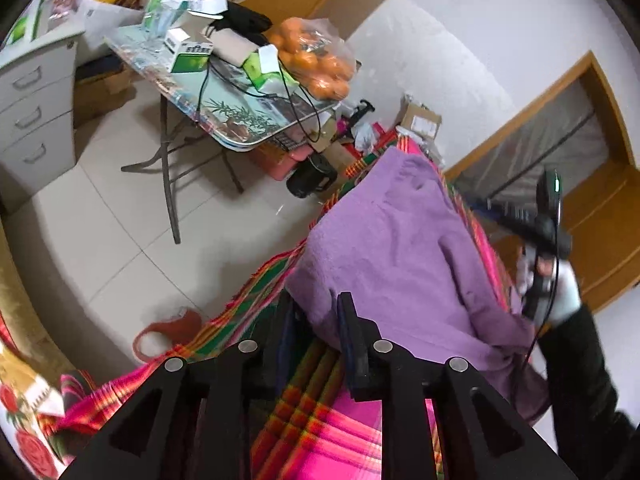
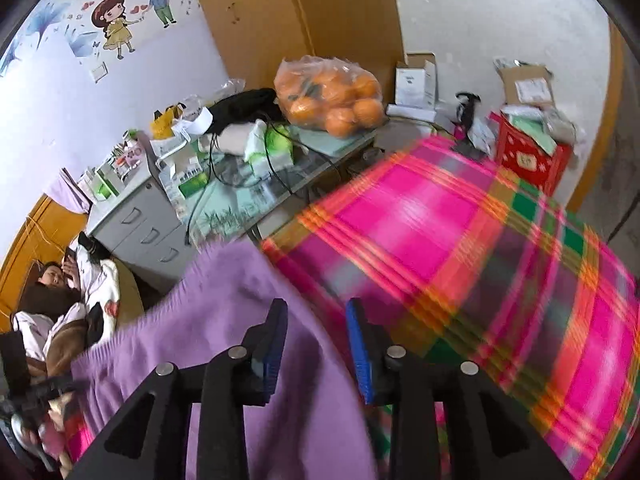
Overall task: Fold clothes
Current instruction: 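Lay the sweatshirt down with the left gripper while the right gripper flaps a sleeve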
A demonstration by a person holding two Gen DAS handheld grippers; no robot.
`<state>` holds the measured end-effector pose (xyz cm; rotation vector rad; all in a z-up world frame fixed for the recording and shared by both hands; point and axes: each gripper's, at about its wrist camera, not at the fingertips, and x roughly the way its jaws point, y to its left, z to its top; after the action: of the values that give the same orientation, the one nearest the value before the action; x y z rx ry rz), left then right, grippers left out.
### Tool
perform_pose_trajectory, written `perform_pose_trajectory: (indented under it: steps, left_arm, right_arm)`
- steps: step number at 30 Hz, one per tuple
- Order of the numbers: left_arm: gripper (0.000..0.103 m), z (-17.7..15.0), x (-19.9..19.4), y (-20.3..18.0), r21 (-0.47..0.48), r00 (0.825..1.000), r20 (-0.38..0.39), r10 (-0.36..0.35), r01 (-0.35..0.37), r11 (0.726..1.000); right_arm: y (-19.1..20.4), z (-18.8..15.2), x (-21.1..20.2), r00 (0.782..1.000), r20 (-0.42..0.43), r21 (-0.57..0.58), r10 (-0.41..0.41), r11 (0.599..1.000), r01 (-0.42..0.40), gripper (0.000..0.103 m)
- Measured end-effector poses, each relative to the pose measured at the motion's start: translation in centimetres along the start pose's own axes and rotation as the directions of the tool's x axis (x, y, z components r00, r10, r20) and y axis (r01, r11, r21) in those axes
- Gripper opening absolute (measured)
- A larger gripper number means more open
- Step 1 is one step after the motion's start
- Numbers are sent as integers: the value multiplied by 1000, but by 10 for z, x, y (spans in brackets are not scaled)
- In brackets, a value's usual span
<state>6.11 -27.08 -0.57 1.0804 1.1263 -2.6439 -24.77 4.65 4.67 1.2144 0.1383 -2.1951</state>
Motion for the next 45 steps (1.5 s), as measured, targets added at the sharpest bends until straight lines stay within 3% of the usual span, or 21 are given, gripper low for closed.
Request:
perform_pose_trajectory:
  steps: [4,7,8,9,12,13,14,15,18,21,27,31,38,42,45]
  left_arm:
    - [37,-11,-4,-7,-39,999,10,-39,39,998]
    - [38,-14,5,-17,-32,999,-9,-41,41,999]
    - [38,-15,8,-19,-29,999,-15,-39,39,999]
    - [38,-14,12,-21,-32,999,-18,-37,37,999]
    - [37,-12,17,-24,-30,999,-14,-31,31,999]
    - [32,-11,17,-24,-26,1000,-10,-30,29,999]
    - [14,-11,18,-25,-21,1000,-6,-28,28,999]
    - [5,-10,19,-26,-16,1000,-2,-27,27,1000]
    - [4,-9,16,-20,-21,1000,-2,-24,24,999]
    - [3,-9,11,-12,-24,1000,2,-20,20,1000]
    - [4,-10,7,1,-53,999,-21,-37,36,998]
    - [4,-15,4,-6,-38,1000,-15,-25,24,999]
    - [9,-18,8,-8,-50,999,-29,-20,19,999]
    - [10,-20,9,-9,-49,1000,-27,-13,12,999]
    - [10,-21,10,-12,-36,1000,-28,-4,3,999]
  right_arm:
    - [-16,-28,3,997,-82,15,-17,1000,18,31]
    - [-17,-43,10,991,-131,-1,-25,1000,25,30]
    - [-13,-45,9,990,-135,-18,-27,1000,24,12]
    - [-9,-45,10,989,-148,-32,-23,999,18,2]
    - [1,-41,5,986,-126,-102,-110,990,97,2]
    - [-1,-36,2,984,-100,-102,-148,985,137,2]
    - [-2,-32,-1,980,-75,-102,-185,979,177,2]
    - [-7,-25,-6,972,-39,-79,-232,970,228,2]
    - [-27,-11,-24,939,35,43,-342,939,341,4]
    - [-27,-15,-44,925,73,56,-372,928,368,4]
    - [-17,-58,-102,943,103,58,-316,948,312,22]
    - [-2,-108,-145,956,128,58,-262,965,257,27]
    - [41,-233,-209,962,171,139,-214,972,192,31]
    - [57,-299,-229,924,156,143,-349,933,329,36]
    - [42,-328,-238,910,137,207,-391,910,359,37]
